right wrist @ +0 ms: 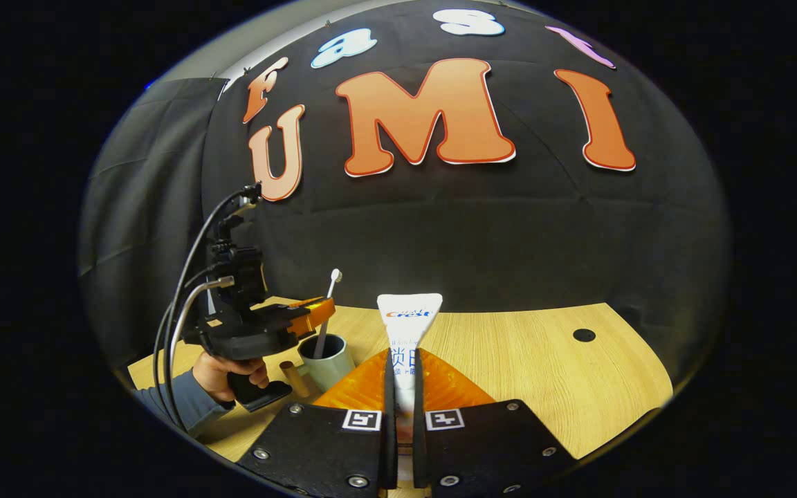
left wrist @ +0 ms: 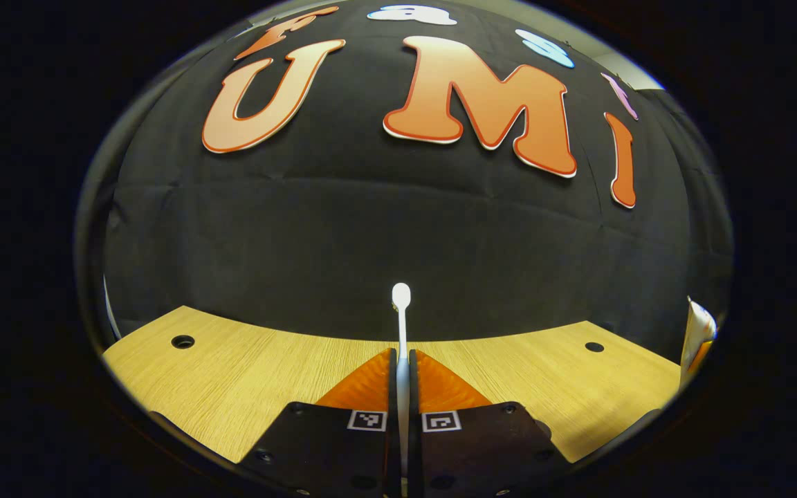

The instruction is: Put the toothbrush and toothpaste on the desktop into the cup, then pick up the cup and place it on the coaster on the desktop.

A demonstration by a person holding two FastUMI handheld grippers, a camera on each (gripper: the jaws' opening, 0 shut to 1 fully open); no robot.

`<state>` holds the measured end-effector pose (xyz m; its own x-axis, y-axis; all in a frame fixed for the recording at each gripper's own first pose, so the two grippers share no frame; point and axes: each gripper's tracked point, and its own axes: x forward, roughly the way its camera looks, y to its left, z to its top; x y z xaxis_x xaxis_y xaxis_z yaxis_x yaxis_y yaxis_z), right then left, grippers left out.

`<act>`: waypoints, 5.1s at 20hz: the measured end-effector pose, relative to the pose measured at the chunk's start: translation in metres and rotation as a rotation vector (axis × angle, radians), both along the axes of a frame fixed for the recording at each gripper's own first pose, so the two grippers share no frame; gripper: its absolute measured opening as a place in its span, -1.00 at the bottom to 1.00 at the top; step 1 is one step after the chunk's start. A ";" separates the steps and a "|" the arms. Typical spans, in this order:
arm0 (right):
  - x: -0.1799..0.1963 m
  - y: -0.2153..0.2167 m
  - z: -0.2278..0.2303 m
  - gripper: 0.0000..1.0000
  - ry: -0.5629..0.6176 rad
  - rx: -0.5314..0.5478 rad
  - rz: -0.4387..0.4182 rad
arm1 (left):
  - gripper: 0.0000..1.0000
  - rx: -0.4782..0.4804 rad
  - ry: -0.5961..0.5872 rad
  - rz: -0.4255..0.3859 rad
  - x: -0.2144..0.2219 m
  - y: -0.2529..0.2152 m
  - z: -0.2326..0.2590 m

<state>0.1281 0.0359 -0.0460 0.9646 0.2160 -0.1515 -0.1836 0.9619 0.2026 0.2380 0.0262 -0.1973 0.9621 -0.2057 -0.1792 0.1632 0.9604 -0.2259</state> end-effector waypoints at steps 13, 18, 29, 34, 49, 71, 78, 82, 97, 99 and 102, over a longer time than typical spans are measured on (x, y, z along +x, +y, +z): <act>0.003 0.013 0.031 -0.82 -0.092 0.084 0.009 | -0.24 0.040 0.064 -0.028 -0.076 0.017 0.016; 0.013 0.024 0.037 -0.82 -0.117 0.108 0.011 | 0.41 0.051 0.024 -0.036 -0.127 0.024 0.040; 0.047 0.071 0.062 -0.82 -0.175 0.168 0.094 | 0.91 0.100 0.030 -0.029 -0.188 0.047 0.032; 0.075 0.100 0.069 -0.82 -0.188 0.183 0.126 | 0.91 0.109 0.029 -0.005 -0.195 0.069 0.028; 0.144 0.175 0.047 -0.80 -0.245 0.153 0.180 | 0.91 0.141 0.078 0.035 -0.191 0.118 -0.019; 0.130 0.169 -0.013 -0.63 -0.143 0.080 0.164 | 0.92 0.065 0.176 0.056 -0.198 0.115 -0.045; 0.100 0.134 -0.003 -0.33 -0.128 0.034 0.140 | 0.90 0.046 0.193 0.044 -0.201 0.093 -0.039; 0.076 0.104 0.021 0.04 -0.163 0.048 0.126 | 0.91 0.066 0.192 0.024 -0.195 0.072 -0.025; -0.045 -0.045 0.046 0.75 -0.206 -0.033 -0.022 | 0.92 0.083 0.224 -0.078 -0.132 0.009 0.003; -0.059 -0.055 0.041 0.75 -0.201 -0.019 -0.035 | 0.92 0.093 0.266 -0.096 -0.123 0.000 -0.009; -0.075 -0.061 0.035 0.77 -0.199 -0.010 -0.036 | 0.92 0.107 0.316 -0.121 -0.117 -0.008 -0.017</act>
<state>0.0526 -0.0247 -0.0110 0.9827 0.1806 0.0414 -0.1849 0.9703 0.1557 0.1205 0.0178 -0.2146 0.8255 -0.2785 -0.4908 0.2152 0.9594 -0.1825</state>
